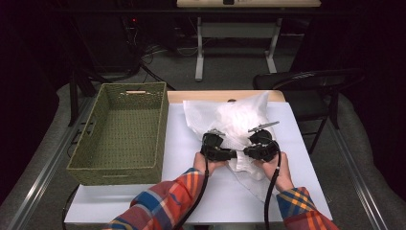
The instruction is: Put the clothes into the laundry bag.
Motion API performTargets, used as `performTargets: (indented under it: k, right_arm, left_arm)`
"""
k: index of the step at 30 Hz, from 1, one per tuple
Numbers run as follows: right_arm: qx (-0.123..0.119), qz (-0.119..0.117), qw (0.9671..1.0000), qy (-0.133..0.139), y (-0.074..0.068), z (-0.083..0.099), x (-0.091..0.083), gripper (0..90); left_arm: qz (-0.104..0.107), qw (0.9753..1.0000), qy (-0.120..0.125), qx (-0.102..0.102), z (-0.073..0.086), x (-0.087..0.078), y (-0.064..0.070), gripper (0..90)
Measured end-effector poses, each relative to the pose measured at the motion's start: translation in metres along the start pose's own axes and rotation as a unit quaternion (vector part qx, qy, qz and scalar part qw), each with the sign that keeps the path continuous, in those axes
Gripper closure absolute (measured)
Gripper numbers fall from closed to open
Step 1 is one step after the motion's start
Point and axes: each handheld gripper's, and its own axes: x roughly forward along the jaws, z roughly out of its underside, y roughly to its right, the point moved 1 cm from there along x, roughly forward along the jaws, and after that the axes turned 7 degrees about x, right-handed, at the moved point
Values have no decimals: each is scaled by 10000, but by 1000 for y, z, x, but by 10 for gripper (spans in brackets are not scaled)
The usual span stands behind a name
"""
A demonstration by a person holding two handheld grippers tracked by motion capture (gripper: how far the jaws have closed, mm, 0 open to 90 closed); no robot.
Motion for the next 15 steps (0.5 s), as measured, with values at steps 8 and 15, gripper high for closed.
performTargets:
  k: [8, 15]
  right_arm:
    - [-83, 113, 9999, -20, 0, -1, 1, 886]
    - [-146, 148, 9998, -21, -2, -1, 1, 886]
  left_arm:
    - [-366, 9979, -374, 371, 28, -38, -9, 412]
    - [-1252, 9910, -474, 48, 43, -53, -25, 430]
